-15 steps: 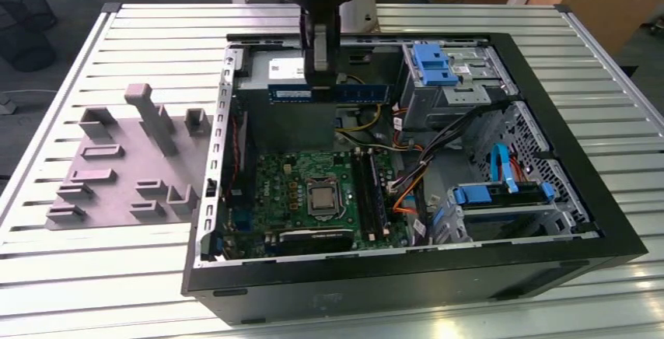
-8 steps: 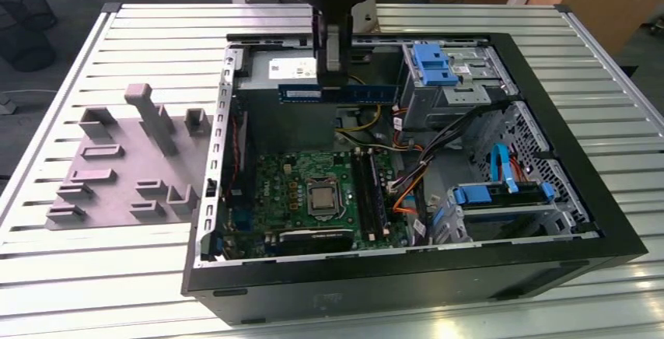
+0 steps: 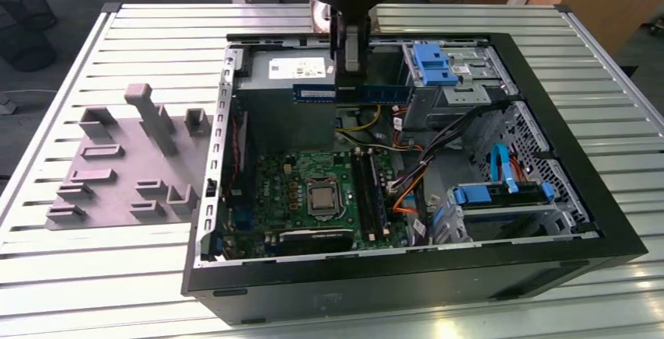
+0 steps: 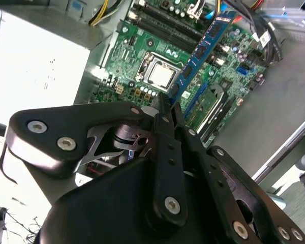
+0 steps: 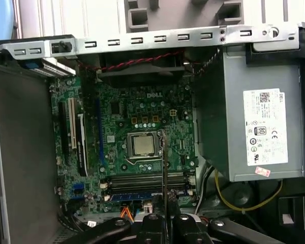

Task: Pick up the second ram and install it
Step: 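Pick up the second ram and move it above second insertion slot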

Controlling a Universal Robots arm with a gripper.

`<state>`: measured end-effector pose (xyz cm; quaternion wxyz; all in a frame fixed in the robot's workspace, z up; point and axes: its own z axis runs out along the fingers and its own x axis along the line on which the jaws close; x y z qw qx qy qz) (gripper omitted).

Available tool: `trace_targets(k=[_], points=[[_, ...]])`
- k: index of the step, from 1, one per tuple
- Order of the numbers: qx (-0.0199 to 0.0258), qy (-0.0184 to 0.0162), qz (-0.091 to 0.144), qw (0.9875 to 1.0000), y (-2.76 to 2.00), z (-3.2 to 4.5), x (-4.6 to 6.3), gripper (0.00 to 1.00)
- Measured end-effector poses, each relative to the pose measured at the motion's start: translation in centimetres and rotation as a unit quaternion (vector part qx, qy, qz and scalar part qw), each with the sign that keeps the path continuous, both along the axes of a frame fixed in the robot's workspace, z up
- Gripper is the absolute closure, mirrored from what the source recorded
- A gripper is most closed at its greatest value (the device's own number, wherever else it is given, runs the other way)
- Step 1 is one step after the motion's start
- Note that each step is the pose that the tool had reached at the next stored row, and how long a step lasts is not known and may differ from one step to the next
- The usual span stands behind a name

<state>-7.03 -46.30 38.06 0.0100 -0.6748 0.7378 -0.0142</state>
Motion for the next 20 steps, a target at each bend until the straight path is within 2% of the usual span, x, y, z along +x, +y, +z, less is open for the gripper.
trace_targets(k=[11, 20], points=[[0.0, 0.0, -0.002, 1.0, 0.0, -0.15, 2.9, 0.86], [0.0, 0.0, -0.002, 1.0, 0.0, -0.16, 3.0, 0.86]])
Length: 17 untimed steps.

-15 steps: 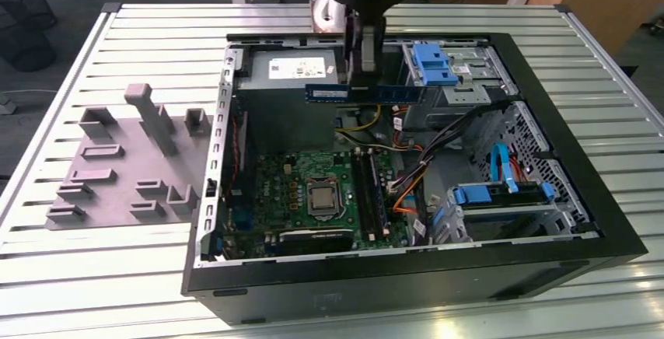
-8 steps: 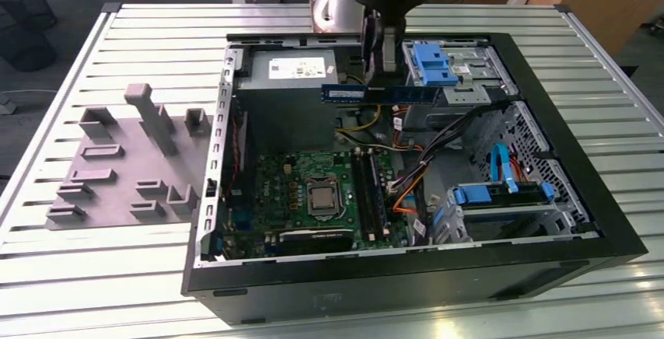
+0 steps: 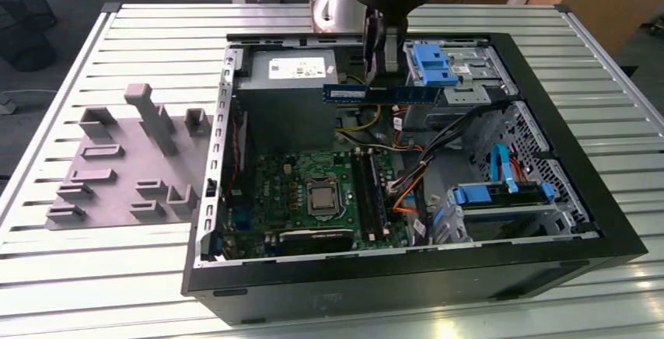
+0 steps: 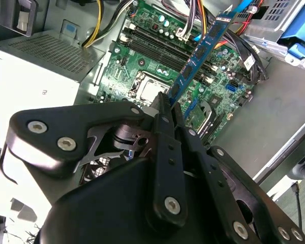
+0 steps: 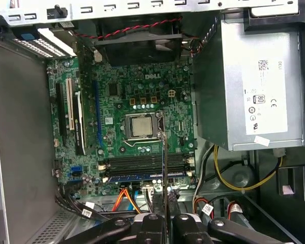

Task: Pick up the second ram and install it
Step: 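Insert the second ram into the second slot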

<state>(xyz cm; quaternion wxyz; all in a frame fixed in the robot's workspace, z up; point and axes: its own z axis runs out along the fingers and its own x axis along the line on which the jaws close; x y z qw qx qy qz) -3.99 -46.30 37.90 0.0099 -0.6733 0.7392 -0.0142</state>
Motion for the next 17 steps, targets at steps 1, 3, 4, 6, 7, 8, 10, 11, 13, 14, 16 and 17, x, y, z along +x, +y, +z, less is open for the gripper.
trace_targets(k=[1, 3, 4, 6, 7, 8, 10, 11, 13, 14, 16, 17], points=[[0.0, 0.0, 0.0, 1.0, 0.0, 0.0, 0.0, 0.86], [0.0, 0.0, 0.0, 1.0, 0.0, 0.0, 0.0, 0.86], [0.0, 0.0, 0.0, 1.0, 0.0, 0.0, 0.0, 0.86], [0.0, 0.0, 0.0, 1.0, 0.0, 0.0, 0.01, 0.86], [0.0, 0.0, -0.001, 1.0, 0.0, 0.0, 0.01, 0.86], [0.0, 0.0, -0.002, 1.0, 0.0, -0.01, 0.01, 0.86], [-0.0001, 0.0, -0.014, 0.9999, 0.0, -0.05, 0.01, 0.86], [-0.0003, 0.0, -0.022, 0.9998, 0.0, -0.06, 0.01, 0.86], [-0.0005, 0.0, -0.039, 0.9992, 0.0, -0.1, 0.01, 0.86], [-0.0005, 0.0, -0.049, 0.9988, 0.0, -0.13, 0.01, 0.86], [-0.0007, 0.0, -0.065, 0.9979, 0.0, -0.19, 0.01, 0.86], [-0.0007, -0.0001, -0.073, 0.9974, 0.0, -0.22, 0.01, 0.86]])
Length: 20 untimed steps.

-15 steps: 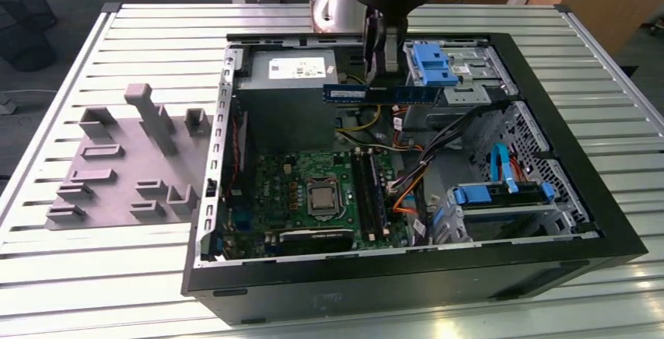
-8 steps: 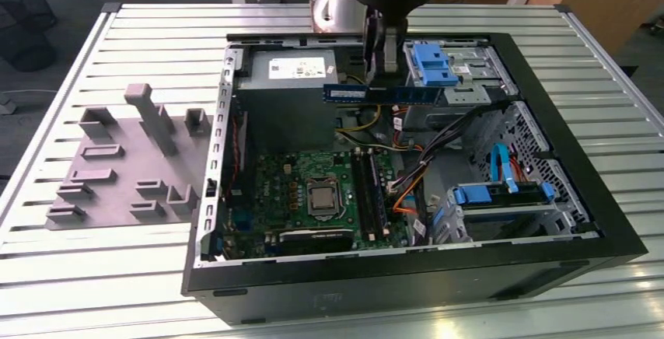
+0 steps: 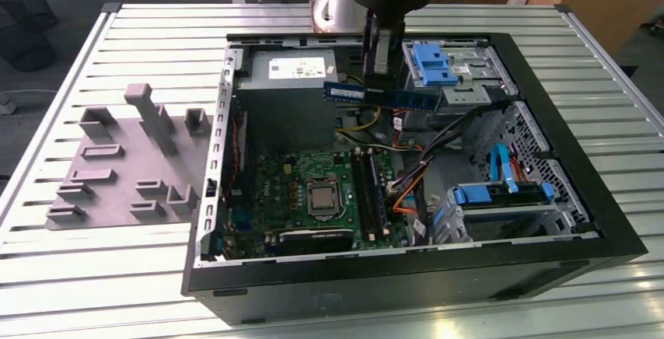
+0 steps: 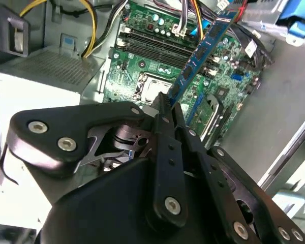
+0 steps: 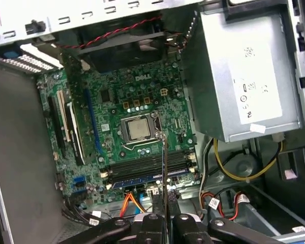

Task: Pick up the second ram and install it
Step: 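Insert the second ram into the second slot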

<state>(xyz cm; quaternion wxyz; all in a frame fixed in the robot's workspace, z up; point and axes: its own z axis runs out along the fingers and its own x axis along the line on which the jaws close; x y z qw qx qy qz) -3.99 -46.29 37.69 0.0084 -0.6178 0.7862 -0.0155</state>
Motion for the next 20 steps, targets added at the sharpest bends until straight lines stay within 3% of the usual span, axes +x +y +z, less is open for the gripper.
trace_targets(k=[5, 11, 16, 20], points=[[-0.0006, 0.0, -0.041, 0.9991, 0.0, -0.14, 0.0, 0.86], [-0.0019, 0.0, -0.088, 0.9961, 0.0, -0.27, 0.0, 0.86], [-0.003, -0.0001, -0.127, 0.9919, 0.0, -0.37, 0.0, 0.86], [-0.0035, 0.0, -0.16, 0.9871, 0.0, -0.46, 0.0, 0.86]])
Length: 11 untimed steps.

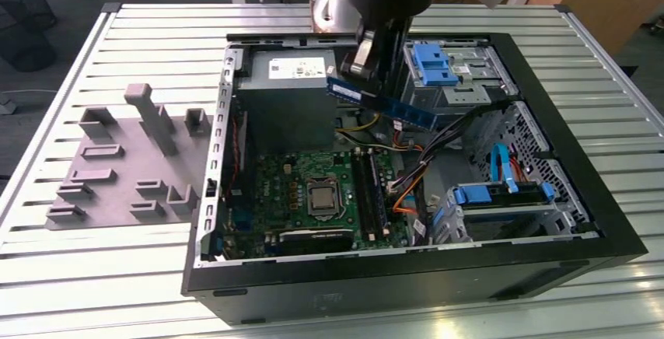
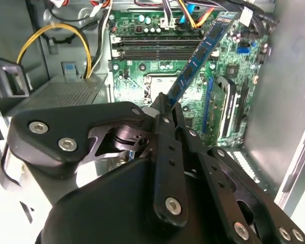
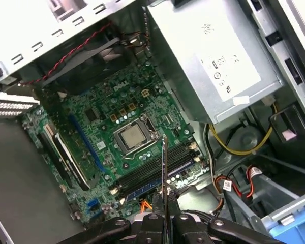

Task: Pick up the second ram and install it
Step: 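Insert the second ram into the second slot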

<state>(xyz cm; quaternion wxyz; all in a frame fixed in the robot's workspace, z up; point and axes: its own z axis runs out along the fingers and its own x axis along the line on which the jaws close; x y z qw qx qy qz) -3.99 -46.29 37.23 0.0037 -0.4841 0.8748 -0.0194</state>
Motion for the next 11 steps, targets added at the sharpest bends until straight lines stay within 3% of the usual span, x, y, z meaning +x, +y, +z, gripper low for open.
trace_targets(k=[6, 11], points=[[-0.0005, 0.0, -0.052, 0.9987, 0.0, -0.15, 0.0, 0.86], [-0.0008, 0.0, -0.095, 0.9955, 0.0, -0.29, 0.0, 0.86]])
